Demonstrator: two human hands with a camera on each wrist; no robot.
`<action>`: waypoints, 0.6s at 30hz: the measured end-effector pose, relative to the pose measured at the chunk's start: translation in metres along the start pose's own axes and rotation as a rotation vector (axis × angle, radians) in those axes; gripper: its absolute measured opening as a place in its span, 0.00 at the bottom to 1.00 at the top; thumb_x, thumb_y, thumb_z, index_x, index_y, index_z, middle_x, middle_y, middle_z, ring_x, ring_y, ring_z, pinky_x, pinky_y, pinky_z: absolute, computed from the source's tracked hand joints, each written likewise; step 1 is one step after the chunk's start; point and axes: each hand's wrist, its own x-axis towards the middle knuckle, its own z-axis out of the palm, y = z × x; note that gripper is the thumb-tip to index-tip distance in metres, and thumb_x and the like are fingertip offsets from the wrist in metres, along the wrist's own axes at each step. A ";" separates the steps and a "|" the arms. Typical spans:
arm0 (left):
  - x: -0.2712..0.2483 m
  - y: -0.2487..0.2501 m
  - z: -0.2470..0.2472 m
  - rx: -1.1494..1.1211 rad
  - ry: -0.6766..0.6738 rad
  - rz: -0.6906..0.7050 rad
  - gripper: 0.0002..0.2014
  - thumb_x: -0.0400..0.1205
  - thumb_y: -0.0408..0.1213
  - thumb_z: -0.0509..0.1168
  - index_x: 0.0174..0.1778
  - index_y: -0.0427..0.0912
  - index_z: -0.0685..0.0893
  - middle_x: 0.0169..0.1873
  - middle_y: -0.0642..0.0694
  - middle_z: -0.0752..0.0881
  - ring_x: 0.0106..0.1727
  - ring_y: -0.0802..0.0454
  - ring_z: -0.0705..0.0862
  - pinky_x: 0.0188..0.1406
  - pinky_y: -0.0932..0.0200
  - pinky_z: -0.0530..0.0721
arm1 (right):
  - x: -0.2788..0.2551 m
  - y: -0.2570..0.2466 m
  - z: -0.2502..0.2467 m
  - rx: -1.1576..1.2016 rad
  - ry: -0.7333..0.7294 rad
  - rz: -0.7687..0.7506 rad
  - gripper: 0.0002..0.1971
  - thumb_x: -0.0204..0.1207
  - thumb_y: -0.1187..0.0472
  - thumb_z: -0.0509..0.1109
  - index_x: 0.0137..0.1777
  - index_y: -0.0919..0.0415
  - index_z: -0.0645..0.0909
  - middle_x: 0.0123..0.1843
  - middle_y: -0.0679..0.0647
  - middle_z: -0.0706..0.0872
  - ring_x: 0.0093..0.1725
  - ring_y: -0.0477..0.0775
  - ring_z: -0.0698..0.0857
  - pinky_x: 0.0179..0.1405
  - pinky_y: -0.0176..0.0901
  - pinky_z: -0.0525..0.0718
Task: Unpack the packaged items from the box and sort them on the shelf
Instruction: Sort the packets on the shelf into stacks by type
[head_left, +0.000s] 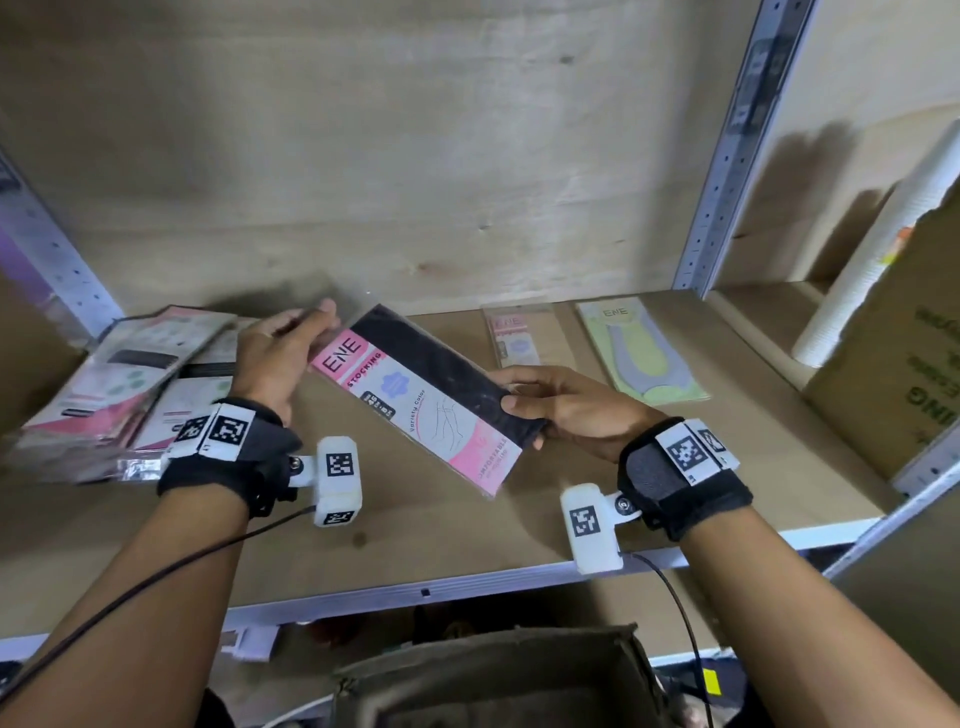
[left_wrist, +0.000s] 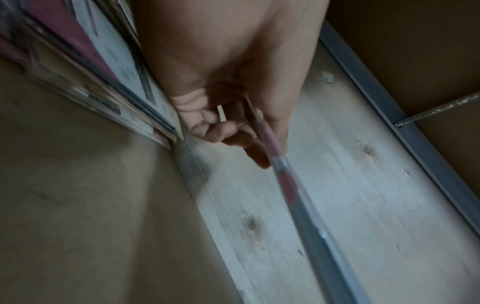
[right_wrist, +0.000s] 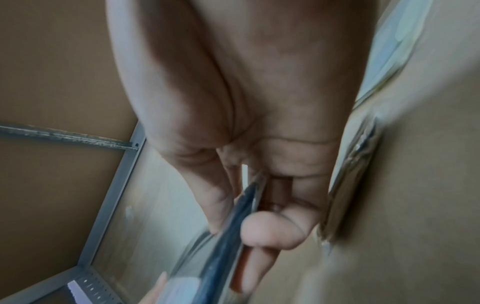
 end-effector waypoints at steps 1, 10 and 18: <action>0.000 -0.001 0.000 0.002 -0.020 -0.033 0.09 0.81 0.47 0.72 0.42 0.45 0.89 0.39 0.47 0.90 0.34 0.56 0.87 0.38 0.61 0.84 | -0.002 -0.001 -0.003 -0.010 0.001 -0.005 0.18 0.86 0.69 0.63 0.74 0.62 0.79 0.54 0.67 0.85 0.47 0.66 0.77 0.35 0.46 0.74; -0.011 0.003 0.006 -0.221 -0.374 -0.449 0.18 0.89 0.46 0.58 0.36 0.41 0.78 0.15 0.51 0.75 0.11 0.60 0.68 0.10 0.69 0.63 | -0.015 -0.008 -0.016 -0.037 0.049 0.015 0.18 0.84 0.70 0.65 0.74 0.67 0.77 0.56 0.68 0.85 0.51 0.64 0.79 0.36 0.45 0.76; -0.009 0.000 -0.003 -0.345 -0.166 -0.527 0.17 0.84 0.56 0.65 0.54 0.44 0.83 0.26 0.49 0.87 0.18 0.60 0.78 0.14 0.71 0.74 | -0.003 -0.014 -0.008 0.078 0.081 0.046 0.10 0.83 0.68 0.68 0.61 0.60 0.84 0.54 0.66 0.87 0.50 0.66 0.80 0.39 0.48 0.81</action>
